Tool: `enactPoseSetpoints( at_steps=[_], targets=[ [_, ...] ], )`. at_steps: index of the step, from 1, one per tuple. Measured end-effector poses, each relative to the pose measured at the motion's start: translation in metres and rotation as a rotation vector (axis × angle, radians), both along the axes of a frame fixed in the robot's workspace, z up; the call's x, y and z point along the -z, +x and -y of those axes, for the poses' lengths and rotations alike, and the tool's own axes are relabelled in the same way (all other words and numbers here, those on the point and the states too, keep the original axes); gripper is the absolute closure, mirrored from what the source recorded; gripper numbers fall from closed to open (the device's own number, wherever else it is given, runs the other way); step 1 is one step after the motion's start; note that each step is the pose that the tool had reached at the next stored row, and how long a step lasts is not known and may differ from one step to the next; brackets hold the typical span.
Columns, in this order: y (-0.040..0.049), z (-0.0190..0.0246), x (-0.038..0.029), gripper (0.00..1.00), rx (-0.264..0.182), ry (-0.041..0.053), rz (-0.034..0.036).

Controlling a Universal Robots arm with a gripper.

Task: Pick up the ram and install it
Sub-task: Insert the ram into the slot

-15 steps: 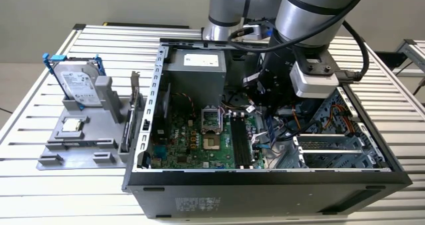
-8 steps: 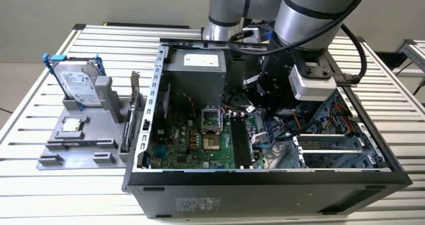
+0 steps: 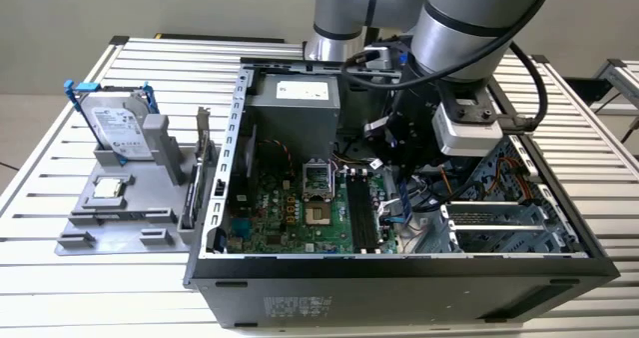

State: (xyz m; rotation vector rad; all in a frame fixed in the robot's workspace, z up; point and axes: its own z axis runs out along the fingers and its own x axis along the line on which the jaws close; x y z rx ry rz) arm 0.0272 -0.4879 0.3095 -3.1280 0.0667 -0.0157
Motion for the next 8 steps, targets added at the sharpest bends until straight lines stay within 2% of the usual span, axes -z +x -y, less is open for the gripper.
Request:
enactPoseSetpoints(
  at_steps=[8],
  targets=[
    [0.0002, 0.0000, 0.0057, 1.00, 0.000, 0.0001, 0.0000]
  ],
)
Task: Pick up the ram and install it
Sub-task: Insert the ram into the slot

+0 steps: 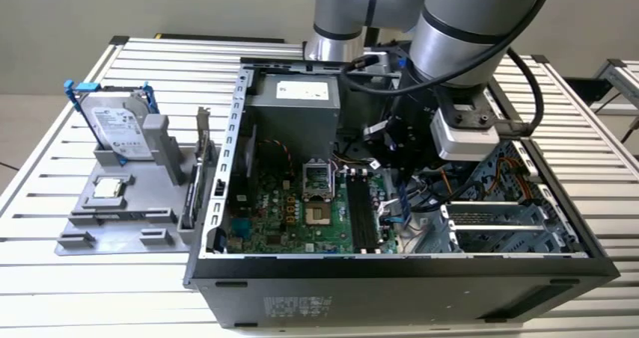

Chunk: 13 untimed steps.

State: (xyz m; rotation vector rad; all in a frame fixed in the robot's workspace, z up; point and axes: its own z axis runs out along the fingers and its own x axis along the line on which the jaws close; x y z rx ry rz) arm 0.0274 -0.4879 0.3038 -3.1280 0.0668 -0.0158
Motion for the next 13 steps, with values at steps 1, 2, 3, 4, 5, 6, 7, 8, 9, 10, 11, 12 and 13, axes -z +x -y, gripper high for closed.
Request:
enactPoseSetpoints(
  at_steps=[1, 2, 3, 4, 5, 6, 7, 8, 9, 10, 11, 12, 13],
  targets=[
    [0.0000, 0.0000, 0.0006, 1.00, 0.000, -0.0001, 0.0000],
    [0.0000, 0.0000, 0.0013, 1.00, 0.000, -0.0001, 0.0000],
    [0.0001, 0.0000, 0.0021, 1.00, 0.000, -0.0001, 0.0000],
    [0.0001, 0.0000, 0.0028, 1.00, 0.000, -0.0001, 0.0000],
    [0.0001, 0.0000, 0.0033, 1.00, 0.000, -0.0001, 0.0000],
    [0.0001, 0.0000, 0.0036, 1.00, 0.000, -0.0002, -0.0001],
    [0.0001, 0.0000, 0.0037, 1.00, 0.000, -0.0003, -0.0001],
    [0.0001, 0.0000, 0.0040, 1.00, 0.000, -0.0001, 0.0000],
    [0.0001, 0.0000, 0.0041, 1.00, 0.000, -0.0001, 0.0000],
    [0.0001, 0.0000, 0.0041, 1.00, 0.000, -0.0001, 0.0000],
    [0.0001, 0.0000, 0.0041, 1.00, 0.000, -0.0001, 0.0000],
    [0.0001, 0.0000, 0.0042, 1.00, 0.000, -0.0001, 0.0000],
    [0.0001, 0.0000, 0.0043, 1.00, 0.000, -0.0001, 0.0000]
  ],
)
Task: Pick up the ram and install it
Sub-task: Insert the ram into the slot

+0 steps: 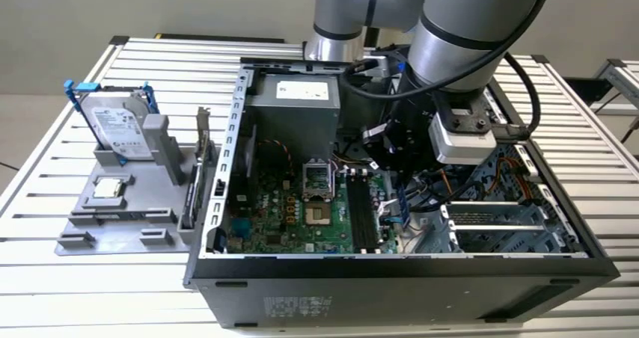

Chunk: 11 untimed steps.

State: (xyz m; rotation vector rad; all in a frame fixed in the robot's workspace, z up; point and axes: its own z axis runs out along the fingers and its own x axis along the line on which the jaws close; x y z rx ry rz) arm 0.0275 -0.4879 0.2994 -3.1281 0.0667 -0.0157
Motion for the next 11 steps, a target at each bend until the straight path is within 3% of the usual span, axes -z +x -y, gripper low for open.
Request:
enactPoseSetpoints(
  at_steps=[11],
  targets=[
    [0.0000, 0.0000, 0.0085, 1.00, 0.000, -0.0006, 0.0000]
  ],
)
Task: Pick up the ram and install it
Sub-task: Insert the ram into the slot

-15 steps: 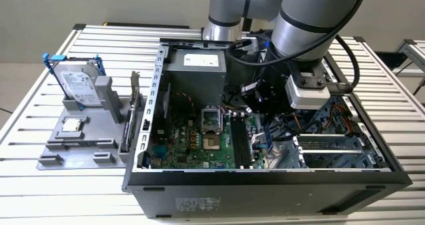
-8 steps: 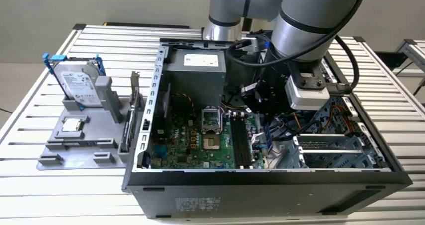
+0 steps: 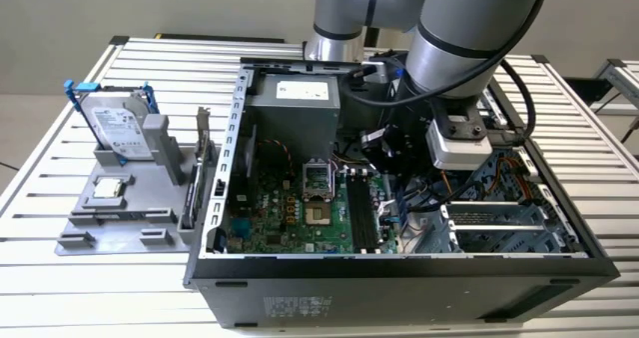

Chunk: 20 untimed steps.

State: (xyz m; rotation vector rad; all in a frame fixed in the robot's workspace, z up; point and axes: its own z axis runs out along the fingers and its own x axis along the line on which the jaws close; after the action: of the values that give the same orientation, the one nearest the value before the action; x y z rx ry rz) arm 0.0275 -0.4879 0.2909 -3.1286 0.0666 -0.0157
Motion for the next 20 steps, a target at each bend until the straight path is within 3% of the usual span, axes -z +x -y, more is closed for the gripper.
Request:
enactPoseSetpoints(
  at_steps=[20],
  targets=[
    [-0.0053, 0.0000, 0.0096, 1.00, 0.000, -0.0009, 0.0011]
  ],
)
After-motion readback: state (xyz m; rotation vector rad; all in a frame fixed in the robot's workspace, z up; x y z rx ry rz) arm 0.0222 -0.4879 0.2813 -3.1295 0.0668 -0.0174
